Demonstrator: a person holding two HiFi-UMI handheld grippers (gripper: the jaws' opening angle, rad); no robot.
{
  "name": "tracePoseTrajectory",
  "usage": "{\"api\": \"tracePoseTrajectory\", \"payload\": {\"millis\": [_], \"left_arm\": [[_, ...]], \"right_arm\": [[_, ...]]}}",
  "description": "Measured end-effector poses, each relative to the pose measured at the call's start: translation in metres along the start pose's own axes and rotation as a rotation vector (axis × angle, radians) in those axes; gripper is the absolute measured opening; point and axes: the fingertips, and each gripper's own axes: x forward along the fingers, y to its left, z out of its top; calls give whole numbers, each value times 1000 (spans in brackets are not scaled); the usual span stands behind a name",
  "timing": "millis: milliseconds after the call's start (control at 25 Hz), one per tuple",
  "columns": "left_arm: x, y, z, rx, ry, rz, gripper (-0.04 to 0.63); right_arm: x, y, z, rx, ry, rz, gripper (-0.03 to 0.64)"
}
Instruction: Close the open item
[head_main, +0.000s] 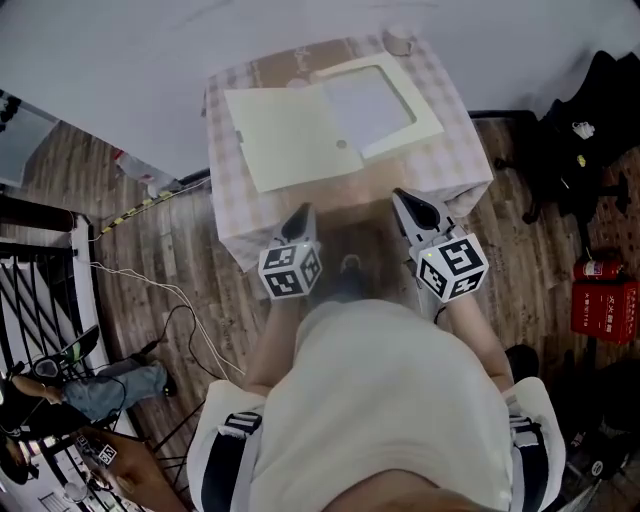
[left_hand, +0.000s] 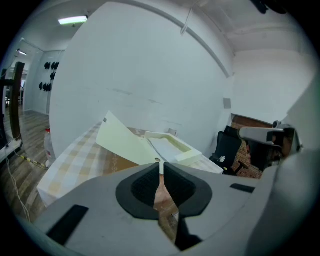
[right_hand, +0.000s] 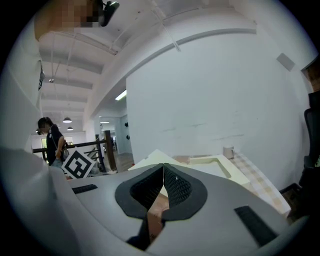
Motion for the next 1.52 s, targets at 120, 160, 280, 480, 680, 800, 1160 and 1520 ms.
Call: {"api": "tracePoseTrajectory", "payload": {"millis": [120, 160, 280, 480, 680, 800, 1160, 1520], "left_arm": [[17, 20, 0, -18, 26, 16, 6], [21, 26, -1, -22, 37, 20, 11], [31, 42, -5, -35, 68, 35, 58], [43, 64, -9, -54, 97, 50, 130], [54, 71, -1, -60, 74, 39, 167], [58, 80, 7, -69, 43, 52, 167], [69, 96, 36, -80, -16, 43, 141], [70, 74, 65, -34, -71, -26, 127]], "right_arm": [[28, -6, 6, 2, 3, 18, 0], [36, -7, 7, 4, 6, 25, 0], [57, -11, 7, 12, 23, 43, 0], [85, -15, 4, 22, 52, 63, 0], [103, -19, 4, 14, 73, 69, 0], [113, -19, 2, 7, 84, 71, 0], [136, -19, 5, -10, 81, 78, 0], [146, -24, 5, 6, 74, 59, 0]]}}
